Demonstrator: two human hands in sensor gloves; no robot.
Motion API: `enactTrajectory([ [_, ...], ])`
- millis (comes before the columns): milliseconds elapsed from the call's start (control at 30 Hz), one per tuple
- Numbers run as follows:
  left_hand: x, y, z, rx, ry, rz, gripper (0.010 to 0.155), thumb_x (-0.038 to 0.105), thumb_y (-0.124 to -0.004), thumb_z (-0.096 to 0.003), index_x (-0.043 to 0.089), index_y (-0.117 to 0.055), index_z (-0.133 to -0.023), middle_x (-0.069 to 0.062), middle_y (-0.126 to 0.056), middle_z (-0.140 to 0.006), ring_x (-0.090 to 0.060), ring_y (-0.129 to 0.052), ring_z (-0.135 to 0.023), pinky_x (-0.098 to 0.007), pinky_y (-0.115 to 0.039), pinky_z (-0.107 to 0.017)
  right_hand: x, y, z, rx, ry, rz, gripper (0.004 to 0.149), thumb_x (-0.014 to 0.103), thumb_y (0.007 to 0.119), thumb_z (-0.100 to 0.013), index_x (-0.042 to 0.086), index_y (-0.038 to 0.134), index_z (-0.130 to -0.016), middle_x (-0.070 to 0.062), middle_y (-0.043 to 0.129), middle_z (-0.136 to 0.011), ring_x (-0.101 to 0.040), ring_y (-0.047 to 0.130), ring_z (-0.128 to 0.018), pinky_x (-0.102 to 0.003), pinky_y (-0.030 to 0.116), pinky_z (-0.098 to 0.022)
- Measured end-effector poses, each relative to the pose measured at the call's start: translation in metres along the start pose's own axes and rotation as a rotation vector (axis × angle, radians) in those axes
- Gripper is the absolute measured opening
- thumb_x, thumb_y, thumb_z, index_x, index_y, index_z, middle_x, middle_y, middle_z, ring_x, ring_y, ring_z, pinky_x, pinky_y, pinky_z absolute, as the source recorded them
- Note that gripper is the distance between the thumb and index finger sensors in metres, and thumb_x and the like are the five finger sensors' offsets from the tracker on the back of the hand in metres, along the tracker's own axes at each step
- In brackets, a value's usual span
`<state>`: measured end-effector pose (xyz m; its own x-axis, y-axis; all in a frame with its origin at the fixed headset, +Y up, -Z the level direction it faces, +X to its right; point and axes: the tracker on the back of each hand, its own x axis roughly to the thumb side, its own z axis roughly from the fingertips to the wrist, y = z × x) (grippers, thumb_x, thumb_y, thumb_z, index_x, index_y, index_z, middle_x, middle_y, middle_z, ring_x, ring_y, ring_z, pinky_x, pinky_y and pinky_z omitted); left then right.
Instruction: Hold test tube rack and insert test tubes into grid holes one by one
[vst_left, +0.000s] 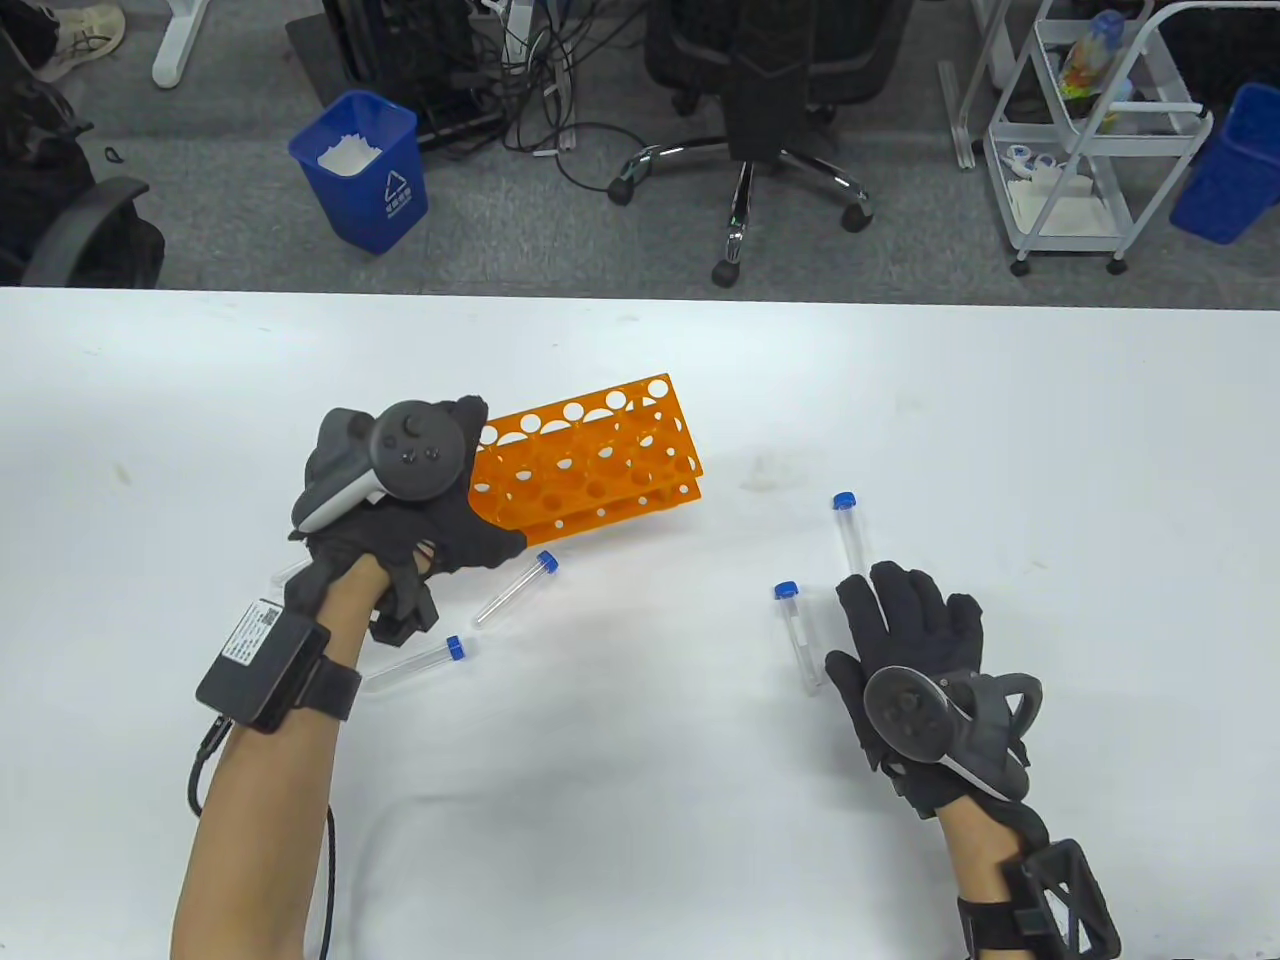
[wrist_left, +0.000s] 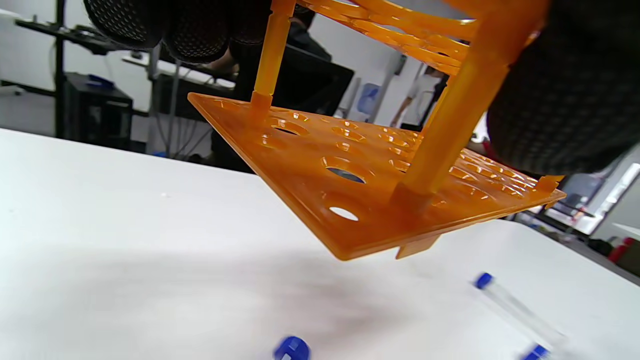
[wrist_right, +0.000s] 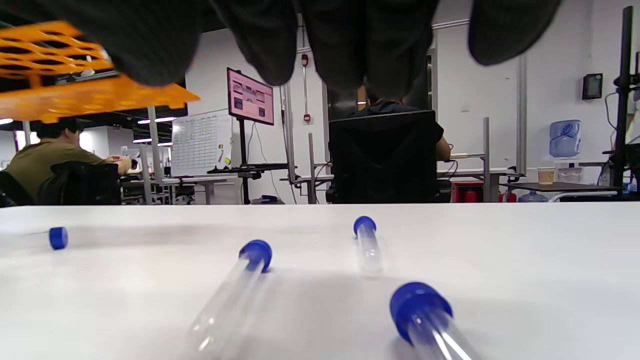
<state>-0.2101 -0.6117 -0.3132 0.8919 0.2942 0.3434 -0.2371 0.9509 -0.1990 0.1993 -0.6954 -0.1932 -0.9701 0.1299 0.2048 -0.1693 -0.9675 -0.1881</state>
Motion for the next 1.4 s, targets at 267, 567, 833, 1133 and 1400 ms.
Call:
enactTrajectory([
  [267, 0.048, -0.033, 0.061, 0.0, -0.191, 0.011, 0.124, 0.071, -0.097, -0.0198, 0.01, -0.032, -0.106, -0.02, -0.04, -0.108, -0.052, -0.062, -0.095, -0.061, -0.062, -0.07, -0.014, -0.004, -0.002, -0.019, 0.046, -0.032, 0.068, 0.049, 0.071, -0.044, 0.019, 0.058, -0.104, -0.021, 0.056, -0.115, -0.051, 0.061, -0.102, -0.081, 0.05, -0.067],
  [567, 0.068, -0.09, 0.093, -0.02, -0.285, 0.04, 0.123, 0.07, -0.098, -0.0194, 0.011, -0.034, -0.106, -0.019, -0.048, -0.105, -0.052, -0.062, -0.094, -0.061, -0.062, -0.07, -0.033, -0.005, -0.005, -0.036, 0.153, -0.047, 0.065, 0.042, 0.076, -0.044, 0.015, 0.063, -0.101, -0.024, 0.066, -0.107, -0.049, 0.079, -0.087, -0.066, 0.072, -0.061],
  [833, 0.065, -0.116, 0.098, -0.062, -0.272, 0.051, 0.123, 0.069, -0.098, -0.0195, 0.01, -0.034, -0.106, -0.019, -0.048, -0.105, -0.053, -0.062, -0.094, -0.062, -0.061, -0.07, -0.036, 0.019, -0.013, 0.122, 0.208, 0.064, 0.055, 0.036, 0.083, -0.041, 0.017, 0.073, -0.092, -0.022, 0.081, -0.093, -0.042, 0.093, -0.067, -0.055, 0.083, -0.047],
  [1133, 0.07, -0.127, 0.099, -0.071, -0.267, 0.01, 0.123, 0.069, -0.098, -0.0198, 0.01, -0.033, -0.106, -0.019, -0.047, -0.105, -0.054, -0.061, -0.095, -0.062, -0.06, -0.07, -0.031, 0.044, -0.019, 0.258, 0.229, 0.166, 0.057, 0.036, 0.087, -0.04, 0.024, 0.071, -0.093, -0.023, 0.077, -0.095, -0.041, 0.092, -0.066, -0.054, 0.083, -0.047],
  [1400, 0.071, -0.127, 0.1, -0.077, -0.264, -0.004, 0.123, 0.069, -0.098, -0.0196, 0.01, -0.034, -0.106, -0.019, -0.047, -0.105, -0.054, -0.061, -0.095, -0.062, -0.06, -0.07, -0.031, 0.062, -0.024, 0.331, 0.249, 0.211, 0.056, 0.035, 0.087, -0.04, 0.024, 0.072, -0.093, -0.022, 0.08, -0.092, -0.038, 0.094, -0.063, -0.052, 0.084, -0.045],
])
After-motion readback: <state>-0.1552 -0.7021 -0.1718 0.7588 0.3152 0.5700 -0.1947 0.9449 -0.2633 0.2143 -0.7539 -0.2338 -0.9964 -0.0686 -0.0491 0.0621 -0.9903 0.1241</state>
